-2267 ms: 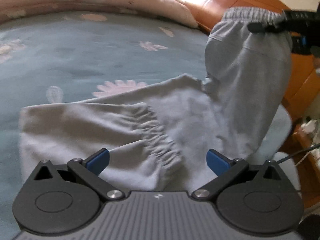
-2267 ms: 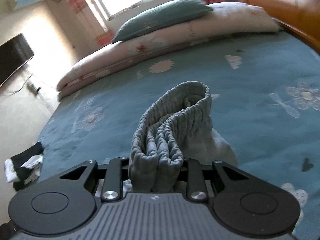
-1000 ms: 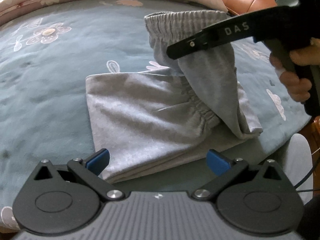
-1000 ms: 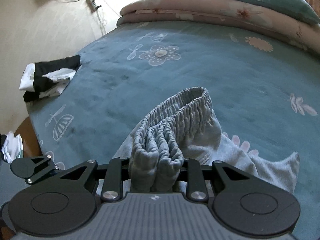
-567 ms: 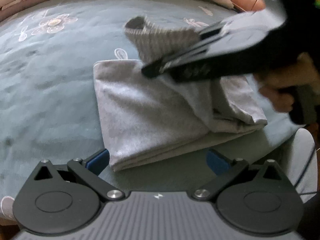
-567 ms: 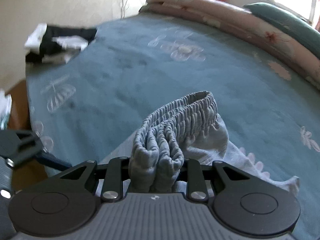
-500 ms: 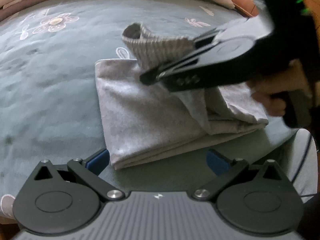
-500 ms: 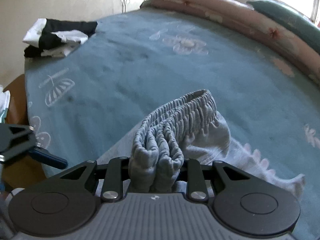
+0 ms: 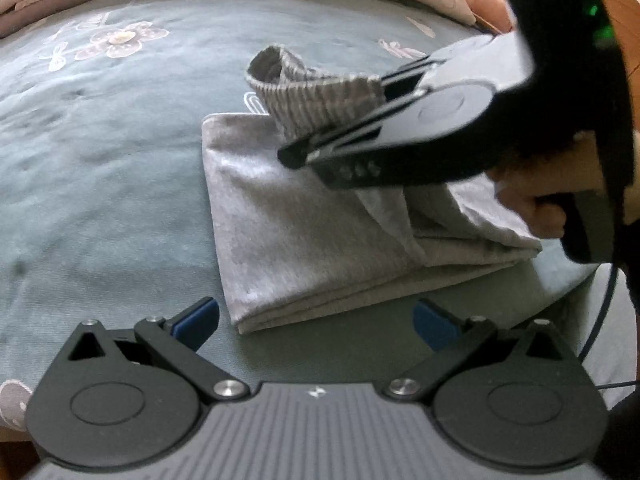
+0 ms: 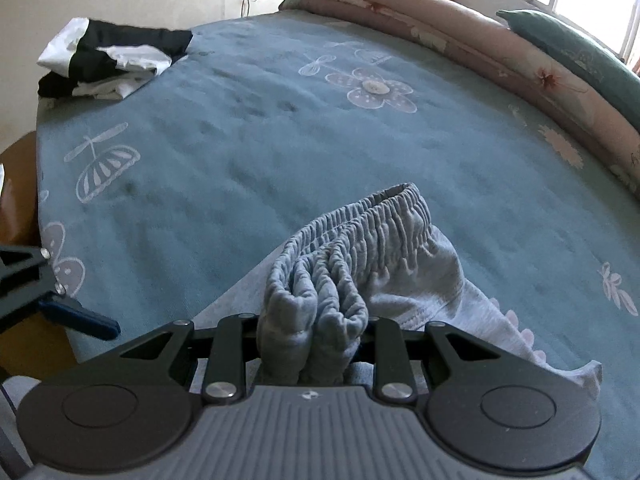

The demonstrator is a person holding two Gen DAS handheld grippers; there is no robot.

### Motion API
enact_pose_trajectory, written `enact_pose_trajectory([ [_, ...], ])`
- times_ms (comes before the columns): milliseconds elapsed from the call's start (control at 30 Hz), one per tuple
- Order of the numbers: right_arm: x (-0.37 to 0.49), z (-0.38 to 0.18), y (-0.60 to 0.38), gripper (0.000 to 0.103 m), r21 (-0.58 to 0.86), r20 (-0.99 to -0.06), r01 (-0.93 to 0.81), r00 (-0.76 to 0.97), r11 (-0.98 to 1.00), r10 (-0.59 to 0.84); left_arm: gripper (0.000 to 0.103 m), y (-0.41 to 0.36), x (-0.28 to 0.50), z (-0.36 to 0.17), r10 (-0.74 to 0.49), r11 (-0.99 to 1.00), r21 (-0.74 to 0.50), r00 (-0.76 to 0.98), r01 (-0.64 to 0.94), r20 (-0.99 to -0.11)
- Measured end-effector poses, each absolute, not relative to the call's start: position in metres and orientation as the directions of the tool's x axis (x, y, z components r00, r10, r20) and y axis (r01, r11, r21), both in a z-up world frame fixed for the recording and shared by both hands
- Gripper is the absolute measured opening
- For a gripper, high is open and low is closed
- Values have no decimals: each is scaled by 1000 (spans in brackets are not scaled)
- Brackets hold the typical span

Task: Fold clothes
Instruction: 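Open the right gripper to release the waistband onto the sweatpants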

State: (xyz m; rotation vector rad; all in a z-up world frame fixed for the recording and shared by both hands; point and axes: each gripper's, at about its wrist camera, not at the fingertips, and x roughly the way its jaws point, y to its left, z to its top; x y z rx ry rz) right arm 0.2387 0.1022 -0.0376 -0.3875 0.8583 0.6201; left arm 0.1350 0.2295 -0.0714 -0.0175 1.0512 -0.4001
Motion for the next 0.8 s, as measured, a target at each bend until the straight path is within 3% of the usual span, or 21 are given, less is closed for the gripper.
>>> enact_pose_trajectory([
  [233,235,-12,102,31,-91,-776,-651,521,754,356,102,237,132,-76,-330,930,-210,429,303,-841],
  [333,238,-21,113,42,-77,-797,-661,491,747,352,102,238,133,-77,-331,930,-214,428,299,-841],
  [367,240,-28,116,54,-58,-809,-671,465,740,358,102,239,132,-77,-335,929,-218,428,300,-839],
  [400,241,-35,118,58,-20,-821,-682,428,731,377,102,239,131,-76,-337,928,-220,428,300,-839],
  [567,246,-29,95,60,201,-788,-654,334,729,517,102,245,126,-73,-331,931,-216,437,294,-836],
  [800,242,12,4,61,186,-695,-552,510,813,506,102,237,133,-57,-367,921,-229,504,314,-782],
])
